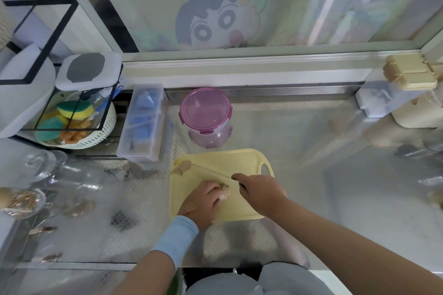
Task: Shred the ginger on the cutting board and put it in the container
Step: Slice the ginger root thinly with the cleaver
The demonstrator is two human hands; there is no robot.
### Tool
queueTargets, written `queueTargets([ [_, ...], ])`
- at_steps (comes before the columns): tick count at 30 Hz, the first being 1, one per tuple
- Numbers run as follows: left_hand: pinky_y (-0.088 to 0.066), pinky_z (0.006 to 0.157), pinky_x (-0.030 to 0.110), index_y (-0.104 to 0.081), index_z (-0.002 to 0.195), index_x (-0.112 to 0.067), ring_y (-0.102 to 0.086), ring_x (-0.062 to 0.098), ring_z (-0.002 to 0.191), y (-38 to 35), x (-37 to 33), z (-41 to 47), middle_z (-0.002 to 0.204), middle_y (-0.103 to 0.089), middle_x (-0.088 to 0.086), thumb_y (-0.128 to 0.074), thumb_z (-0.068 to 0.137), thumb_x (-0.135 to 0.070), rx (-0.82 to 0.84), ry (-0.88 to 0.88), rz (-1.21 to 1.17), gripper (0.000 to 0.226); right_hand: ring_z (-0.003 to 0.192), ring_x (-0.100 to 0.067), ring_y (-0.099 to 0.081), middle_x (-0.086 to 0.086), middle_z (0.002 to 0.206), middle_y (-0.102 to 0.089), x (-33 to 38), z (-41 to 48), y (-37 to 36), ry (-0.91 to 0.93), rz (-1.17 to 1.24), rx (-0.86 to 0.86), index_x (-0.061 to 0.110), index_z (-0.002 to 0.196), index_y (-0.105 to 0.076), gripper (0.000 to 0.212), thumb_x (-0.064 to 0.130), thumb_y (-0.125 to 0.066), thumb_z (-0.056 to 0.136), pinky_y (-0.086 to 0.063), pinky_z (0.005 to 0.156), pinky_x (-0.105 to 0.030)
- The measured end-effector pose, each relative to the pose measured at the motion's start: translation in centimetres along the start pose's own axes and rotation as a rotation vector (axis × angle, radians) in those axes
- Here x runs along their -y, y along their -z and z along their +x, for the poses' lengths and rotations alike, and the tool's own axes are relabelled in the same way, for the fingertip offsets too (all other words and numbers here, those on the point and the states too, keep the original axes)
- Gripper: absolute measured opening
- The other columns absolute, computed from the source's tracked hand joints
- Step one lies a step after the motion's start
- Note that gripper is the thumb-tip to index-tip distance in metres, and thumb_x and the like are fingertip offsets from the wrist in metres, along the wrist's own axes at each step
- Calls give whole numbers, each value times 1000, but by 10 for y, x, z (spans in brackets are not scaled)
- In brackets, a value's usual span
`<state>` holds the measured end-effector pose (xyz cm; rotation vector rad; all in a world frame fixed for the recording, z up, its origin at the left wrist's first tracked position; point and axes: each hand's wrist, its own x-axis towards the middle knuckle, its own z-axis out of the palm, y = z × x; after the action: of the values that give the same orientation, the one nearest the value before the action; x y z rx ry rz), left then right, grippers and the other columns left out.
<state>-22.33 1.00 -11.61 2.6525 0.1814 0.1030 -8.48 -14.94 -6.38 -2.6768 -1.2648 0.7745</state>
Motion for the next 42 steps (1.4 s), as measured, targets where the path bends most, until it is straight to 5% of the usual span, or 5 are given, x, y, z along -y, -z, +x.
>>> queueTargets([
  [4, -40, 80, 25, -68, 93, -17, -45, 8, 96, -8, 1, -1, 102, -59, -6, -46, 93, -27, -36, 18, -45, 24, 71, -32, -61, 0, 82, -61, 4, -17, -4, 4, -14, 17, 38, 139, -41, 36, 29, -27, 107, -52, 58, -38],
  [10, -26, 90, 7, -68, 98, -18, -44, 8, 99, -8, -4, -5, 107, -55, -10, -46, 91, -25, -119, 51, -104, 24, 62, -31, -59, -1, 77, -59, 0, -37, -21, -31, -13, 13, 33, 139, -39, 35, 25, -28, 107, -52, 56, -38],
  [17, -28, 91, 15, -70, 100, -12, -45, 13, 101, -13, -3, -8, 105, -64, 4, -45, 88, -25, -130, 101, -87, 30, 59, -28, -56, 1, 76, -58, -3, -49, -21, -16, -26, -7, 32, 140, -39, 35, 26, -28, 107, -51, 57, -37],
  [29, -27, 89, 10, -71, 100, -17, -45, 8, 101, -11, -3, -9, 107, -64, -3, -46, 87, -27, -103, 129, -98, 30, 57, -28, -50, 0, 69, -52, -6, -41, -10, -8, -50, 26, 32, 132, -45, 30, 27, -28, 107, -35, 47, -31],
  [42, -38, 84, 20, -71, 98, -20, -45, 5, 103, -8, -3, -7, 108, -63, -7, -53, 83, -23, -105, 185, -131, 24, 54, -28, -53, -1, 64, -50, -2, -27, -15, -43, -83, 70, 30, 124, -45, 28, 15, -41, 101, -55, 54, -38],
])
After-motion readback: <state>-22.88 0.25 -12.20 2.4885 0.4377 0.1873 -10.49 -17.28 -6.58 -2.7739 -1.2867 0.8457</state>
